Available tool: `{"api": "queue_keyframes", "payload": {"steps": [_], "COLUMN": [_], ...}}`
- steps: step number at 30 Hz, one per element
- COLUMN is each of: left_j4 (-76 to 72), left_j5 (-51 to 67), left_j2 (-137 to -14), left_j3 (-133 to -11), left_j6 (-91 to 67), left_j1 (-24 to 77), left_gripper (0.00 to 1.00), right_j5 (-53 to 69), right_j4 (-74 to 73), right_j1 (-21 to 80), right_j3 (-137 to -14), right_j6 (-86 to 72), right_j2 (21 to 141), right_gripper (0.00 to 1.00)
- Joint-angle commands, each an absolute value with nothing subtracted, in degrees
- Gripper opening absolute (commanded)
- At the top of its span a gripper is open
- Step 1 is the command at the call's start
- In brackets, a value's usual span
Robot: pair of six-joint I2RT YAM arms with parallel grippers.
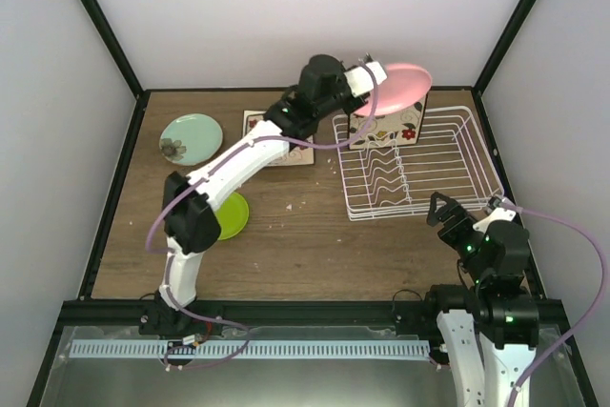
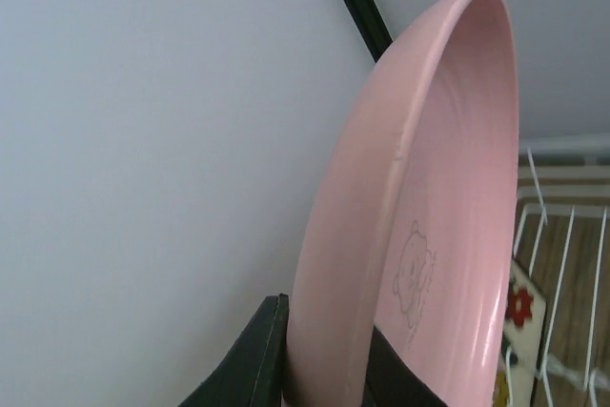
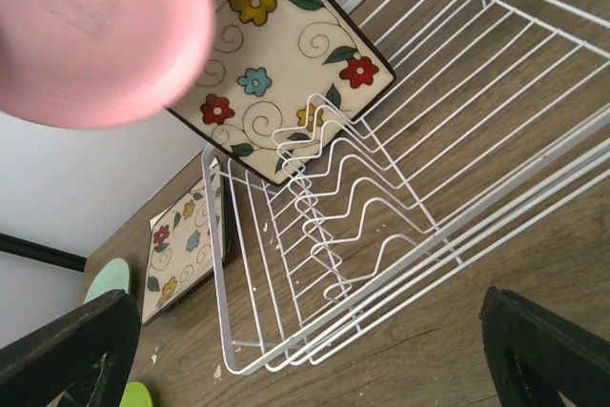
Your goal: Unload the plates from the dish rack
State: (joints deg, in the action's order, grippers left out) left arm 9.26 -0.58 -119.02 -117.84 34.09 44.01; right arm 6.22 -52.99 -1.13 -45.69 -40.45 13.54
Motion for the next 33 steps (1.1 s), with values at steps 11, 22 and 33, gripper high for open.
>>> {"api": "queue_keyframes", "payload": {"steps": [11,22,33], "left_j4": [8.5,6.8,3.9], "left_j5": [5.5,27.6,30.9], "left_j2": [-96.1,-95.0,-108.7], "left_j3": [-108.7,-77.1,-73.6], "left_j6": [-12.9,-36.3,-44.0], "left_j1": [11.7,-15.9,-21.3], "left_gripper": [0.04,0.04,0.04], "right_j5": [7.8,8.9,7.5], "right_j4": [-48.5,-45.5,-47.0], "right_j1": [-0.6,-0.6,-0.6], "right_j3": [-41.6,-40.4,-41.9], "right_j6": [-43.7,-44.4,-43.7], "right_j2": [11.9,13.6,13.7], "right_gripper": [1.00,1.00,1.00]}}
